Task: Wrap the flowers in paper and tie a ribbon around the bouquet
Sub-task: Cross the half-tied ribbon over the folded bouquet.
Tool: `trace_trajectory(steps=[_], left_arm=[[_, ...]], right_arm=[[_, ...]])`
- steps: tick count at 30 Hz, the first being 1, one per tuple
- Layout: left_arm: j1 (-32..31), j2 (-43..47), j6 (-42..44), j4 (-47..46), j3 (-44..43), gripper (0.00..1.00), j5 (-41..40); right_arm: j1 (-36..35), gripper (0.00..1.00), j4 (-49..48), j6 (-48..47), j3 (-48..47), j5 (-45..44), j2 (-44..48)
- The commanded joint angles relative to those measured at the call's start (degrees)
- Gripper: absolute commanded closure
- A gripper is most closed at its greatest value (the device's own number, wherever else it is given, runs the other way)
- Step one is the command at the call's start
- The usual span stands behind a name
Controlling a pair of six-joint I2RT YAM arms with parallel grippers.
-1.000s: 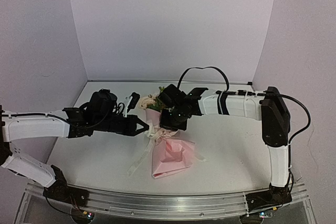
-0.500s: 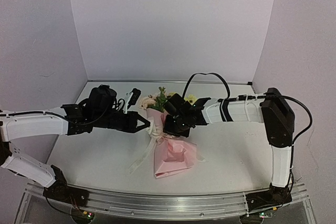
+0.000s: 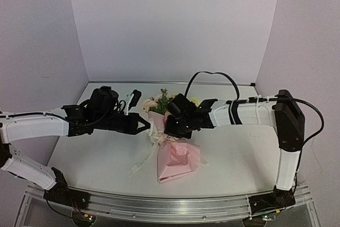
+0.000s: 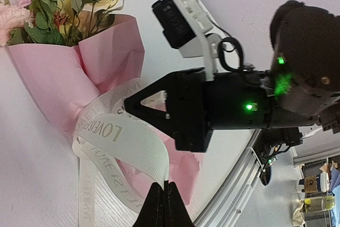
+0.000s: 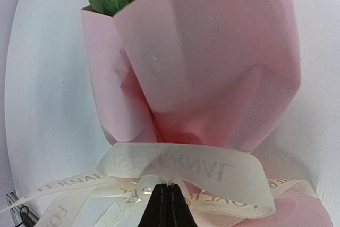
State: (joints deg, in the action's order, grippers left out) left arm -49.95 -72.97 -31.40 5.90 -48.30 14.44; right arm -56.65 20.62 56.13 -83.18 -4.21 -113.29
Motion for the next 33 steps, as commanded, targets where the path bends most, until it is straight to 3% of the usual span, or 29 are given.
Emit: trace_trajectory(steps=[1, 18, 33], left_arm=[[-0.2, 1.3, -0.1, 1.8, -3.4, 1.00, -5.3], [-0.2, 1.8, 0.5, 0.5, -5.7, 1.00, -6.6], [-0.2, 3.4, 2.3, -1.6, -2.7, 1.00, 4.2]], right_arm=[[-1.0, 1.00, -0.7, -1.6, 1.0, -2.2, 6.2], [0.0, 1.00, -0.4, 1.7, 0.2, 7.5, -0.6], [4.0, 1.00, -0.2, 3.3, -3.7, 7.2, -2.5]])
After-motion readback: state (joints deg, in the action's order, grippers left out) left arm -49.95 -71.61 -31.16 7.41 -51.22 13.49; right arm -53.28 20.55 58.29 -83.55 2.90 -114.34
